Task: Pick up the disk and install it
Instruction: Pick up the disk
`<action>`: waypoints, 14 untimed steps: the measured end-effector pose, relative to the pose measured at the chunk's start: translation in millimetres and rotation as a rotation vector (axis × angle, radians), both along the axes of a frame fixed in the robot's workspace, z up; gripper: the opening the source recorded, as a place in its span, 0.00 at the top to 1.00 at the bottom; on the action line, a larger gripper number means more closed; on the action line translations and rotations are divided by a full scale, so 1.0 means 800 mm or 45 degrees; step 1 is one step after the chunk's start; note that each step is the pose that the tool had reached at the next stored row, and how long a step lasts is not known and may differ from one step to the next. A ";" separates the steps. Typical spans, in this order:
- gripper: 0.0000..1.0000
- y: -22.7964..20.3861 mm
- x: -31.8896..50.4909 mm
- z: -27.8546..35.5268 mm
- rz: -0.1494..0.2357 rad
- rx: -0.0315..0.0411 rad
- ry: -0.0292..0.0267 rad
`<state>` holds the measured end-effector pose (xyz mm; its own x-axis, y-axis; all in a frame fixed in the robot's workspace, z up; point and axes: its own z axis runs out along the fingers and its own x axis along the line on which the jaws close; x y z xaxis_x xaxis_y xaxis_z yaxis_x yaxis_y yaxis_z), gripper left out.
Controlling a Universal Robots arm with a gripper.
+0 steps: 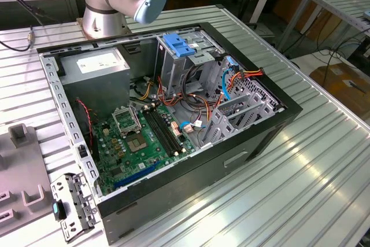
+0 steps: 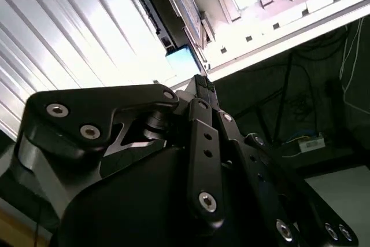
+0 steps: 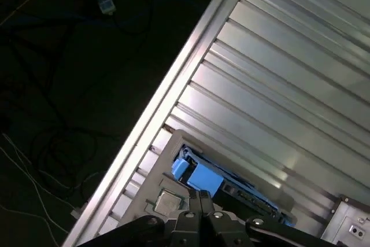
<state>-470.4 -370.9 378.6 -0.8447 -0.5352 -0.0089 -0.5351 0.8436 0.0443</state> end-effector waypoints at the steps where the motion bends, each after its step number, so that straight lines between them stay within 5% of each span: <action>1: 0.89 0.0000 0.000 0.0000 0.039 0.0000 0.0000; 14: 0.89 0.0000 0.000 0.0000 0.459 0.0000 0.0001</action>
